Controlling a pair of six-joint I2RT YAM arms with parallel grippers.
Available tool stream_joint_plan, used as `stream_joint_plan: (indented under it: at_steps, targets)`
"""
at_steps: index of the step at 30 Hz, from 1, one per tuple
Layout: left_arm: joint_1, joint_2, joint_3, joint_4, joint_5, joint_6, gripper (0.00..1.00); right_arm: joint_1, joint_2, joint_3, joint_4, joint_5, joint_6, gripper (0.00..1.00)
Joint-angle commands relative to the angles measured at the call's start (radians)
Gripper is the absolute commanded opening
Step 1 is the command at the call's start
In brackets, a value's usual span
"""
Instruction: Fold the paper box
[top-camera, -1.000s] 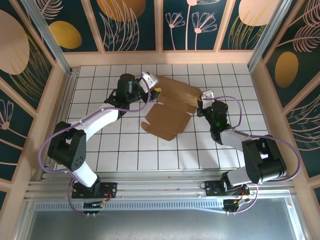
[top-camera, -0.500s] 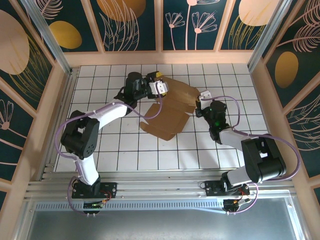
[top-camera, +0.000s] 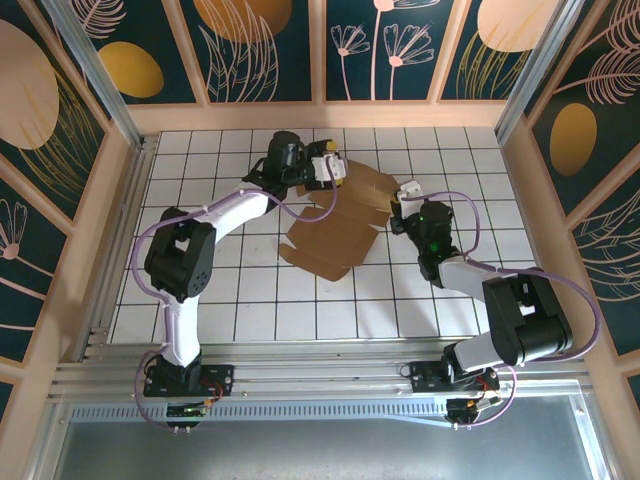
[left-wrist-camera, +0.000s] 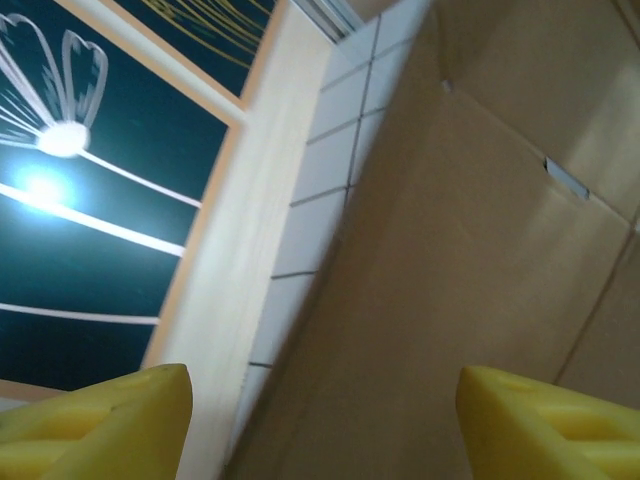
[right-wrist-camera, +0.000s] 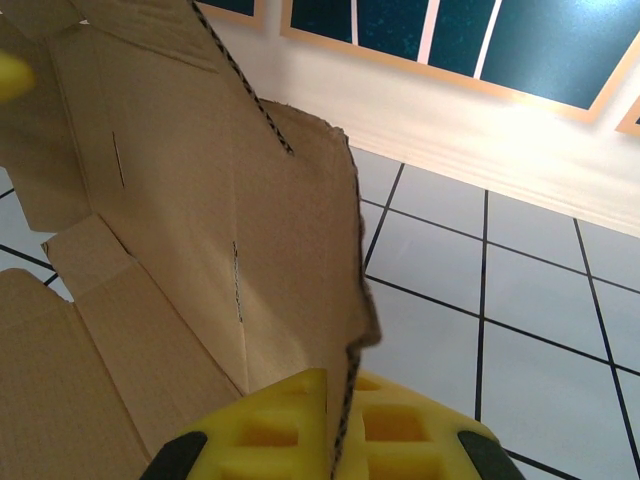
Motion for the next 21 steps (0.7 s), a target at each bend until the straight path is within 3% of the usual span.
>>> stream_joint_plan:
  at_steps: [1, 4, 7, 11, 14, 17, 21]
  targets:
    - [-0.009, 0.021, 0.006, 0.028, -0.014, 0.035, 0.68, 0.013, 0.008, 0.033, -0.011, -0.002, -0.024, 0.00]
    - [-0.017, 0.038, 0.011, 0.044, -0.043, 0.049, 0.60, 0.016, 0.012, 0.037, -0.014, -0.001, -0.025, 0.00]
    - [-0.021, 0.047, 0.007, 0.059, -0.073, 0.052, 0.46, 0.018, 0.010, 0.035, -0.017, 0.004, -0.023, 0.00]
    - [-0.024, 0.040, -0.025, 0.094, -0.091, 0.050, 0.36, 0.021, 0.009, 0.028, -0.012, 0.013, -0.018, 0.02]
    - [-0.032, 0.035, -0.048, 0.123, -0.123, 0.050, 0.25, 0.022, -0.003, 0.026, -0.014, 0.025, 0.019, 0.18]
    - [-0.048, 0.032, -0.090, 0.189, -0.164, 0.050, 0.16, 0.024, -0.058, 0.049, -0.099, 0.030, 0.124, 0.51]
    - [-0.069, 0.029, -0.156, 0.300, -0.212, 0.042, 0.12, 0.024, -0.186, 0.101, -0.303, -0.040, 0.313, 0.71]
